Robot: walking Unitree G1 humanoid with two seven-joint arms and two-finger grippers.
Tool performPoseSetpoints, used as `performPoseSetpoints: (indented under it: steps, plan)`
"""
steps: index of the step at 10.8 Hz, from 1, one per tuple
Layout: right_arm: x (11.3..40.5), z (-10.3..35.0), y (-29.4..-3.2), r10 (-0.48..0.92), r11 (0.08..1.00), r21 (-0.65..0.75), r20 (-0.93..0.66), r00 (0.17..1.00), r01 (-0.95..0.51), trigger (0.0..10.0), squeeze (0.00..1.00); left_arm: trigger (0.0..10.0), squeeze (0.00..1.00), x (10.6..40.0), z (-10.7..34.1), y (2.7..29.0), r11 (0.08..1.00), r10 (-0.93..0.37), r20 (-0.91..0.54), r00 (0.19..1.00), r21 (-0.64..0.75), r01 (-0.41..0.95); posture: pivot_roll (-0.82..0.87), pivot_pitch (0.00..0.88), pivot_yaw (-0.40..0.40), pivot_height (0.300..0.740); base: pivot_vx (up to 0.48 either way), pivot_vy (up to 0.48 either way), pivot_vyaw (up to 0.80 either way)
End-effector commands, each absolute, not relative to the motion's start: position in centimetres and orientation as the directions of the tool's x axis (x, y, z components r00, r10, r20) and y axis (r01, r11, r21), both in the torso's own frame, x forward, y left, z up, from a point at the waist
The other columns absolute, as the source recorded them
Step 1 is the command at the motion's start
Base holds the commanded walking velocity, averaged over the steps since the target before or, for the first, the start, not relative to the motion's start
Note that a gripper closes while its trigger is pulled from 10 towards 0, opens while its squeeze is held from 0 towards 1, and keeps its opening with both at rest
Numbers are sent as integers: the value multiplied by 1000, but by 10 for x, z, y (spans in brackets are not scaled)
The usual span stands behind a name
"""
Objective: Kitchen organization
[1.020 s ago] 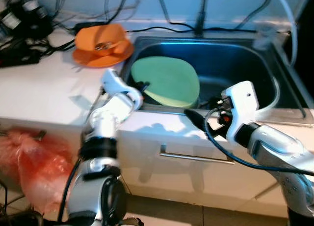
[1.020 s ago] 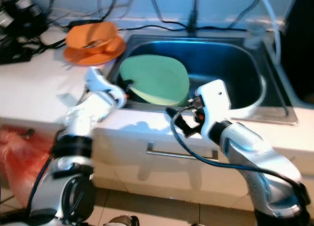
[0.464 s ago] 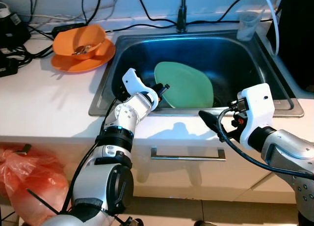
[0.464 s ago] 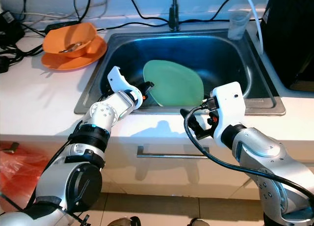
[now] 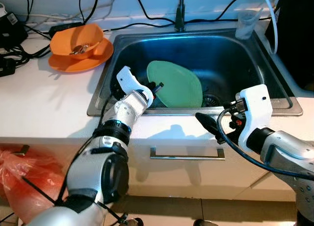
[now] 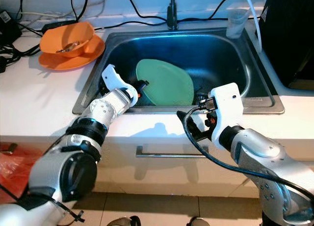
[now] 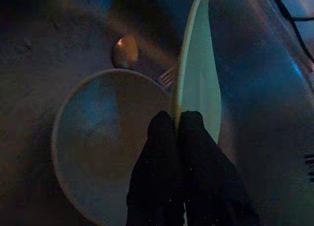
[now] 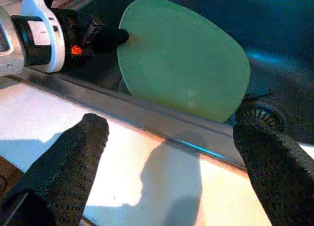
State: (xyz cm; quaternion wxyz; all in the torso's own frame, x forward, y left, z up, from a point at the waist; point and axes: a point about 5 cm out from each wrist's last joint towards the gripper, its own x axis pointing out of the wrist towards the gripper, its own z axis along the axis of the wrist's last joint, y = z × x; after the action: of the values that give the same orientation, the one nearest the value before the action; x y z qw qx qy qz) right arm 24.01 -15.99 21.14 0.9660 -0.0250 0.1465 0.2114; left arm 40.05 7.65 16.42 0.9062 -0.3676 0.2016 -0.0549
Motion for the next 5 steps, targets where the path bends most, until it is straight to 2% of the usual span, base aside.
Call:
performPoseSetpoints:
  steps: [1,2,5]
  plan:
    - [237,215,-157,420,901,18,-288,861,-433,10000,0,0,0,402,164,78,764,-256,-331,908,-645,-19,-150,148,116,740,0,0,0]
    - [235,214,-156,426,899,27,-294,856,-438,10000,0,0,0,403,165,77,828,-272,-337,901,-559,42,-147,152,117,740,0,0,0]
    - [234,214,-153,437,893,36,-301,848,-448,10000,0,0,0,403,163,81,889,-278,-354,893,-447,100,-142,158,114,740,0,0,0]
